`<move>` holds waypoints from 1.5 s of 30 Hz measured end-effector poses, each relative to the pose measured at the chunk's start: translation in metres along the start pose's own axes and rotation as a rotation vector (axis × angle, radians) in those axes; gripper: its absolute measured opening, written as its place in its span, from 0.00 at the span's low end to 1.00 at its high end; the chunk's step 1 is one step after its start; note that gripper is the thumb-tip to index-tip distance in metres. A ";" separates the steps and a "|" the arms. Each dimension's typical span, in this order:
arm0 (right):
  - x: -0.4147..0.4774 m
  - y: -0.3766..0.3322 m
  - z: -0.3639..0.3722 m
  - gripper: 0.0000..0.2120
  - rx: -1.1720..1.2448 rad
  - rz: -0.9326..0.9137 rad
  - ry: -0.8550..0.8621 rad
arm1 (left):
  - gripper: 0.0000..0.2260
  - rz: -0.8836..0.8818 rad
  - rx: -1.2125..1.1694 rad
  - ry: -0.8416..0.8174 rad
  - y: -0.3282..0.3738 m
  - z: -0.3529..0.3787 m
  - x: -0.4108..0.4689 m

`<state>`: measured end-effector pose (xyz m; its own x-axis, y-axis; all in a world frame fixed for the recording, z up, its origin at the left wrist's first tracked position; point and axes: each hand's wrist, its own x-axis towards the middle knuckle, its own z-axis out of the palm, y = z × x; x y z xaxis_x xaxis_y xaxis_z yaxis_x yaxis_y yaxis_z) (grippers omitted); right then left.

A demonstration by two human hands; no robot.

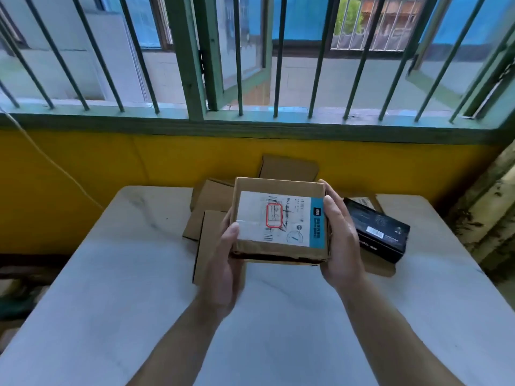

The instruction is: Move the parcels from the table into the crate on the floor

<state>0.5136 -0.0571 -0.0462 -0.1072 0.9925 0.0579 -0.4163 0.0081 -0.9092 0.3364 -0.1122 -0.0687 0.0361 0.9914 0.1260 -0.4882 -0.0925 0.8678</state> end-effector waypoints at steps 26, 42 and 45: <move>-0.040 0.030 0.070 0.22 0.092 0.195 -0.305 | 0.19 0.078 0.117 0.509 0.039 -0.007 -0.117; -0.151 0.228 0.405 0.20 -0.250 0.485 -0.687 | 0.20 0.096 0.129 1.099 0.177 -0.287 -0.332; -0.169 0.257 0.458 0.18 -0.292 0.522 -0.706 | 0.18 0.064 0.122 1.137 0.202 -0.339 -0.360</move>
<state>0.0114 -0.2789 -0.1006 -0.7827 0.5754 -0.2374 0.0735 -0.2933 -0.9532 -0.0712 -0.4564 -0.1015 -0.8257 0.4887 -0.2818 -0.3704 -0.0929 0.9242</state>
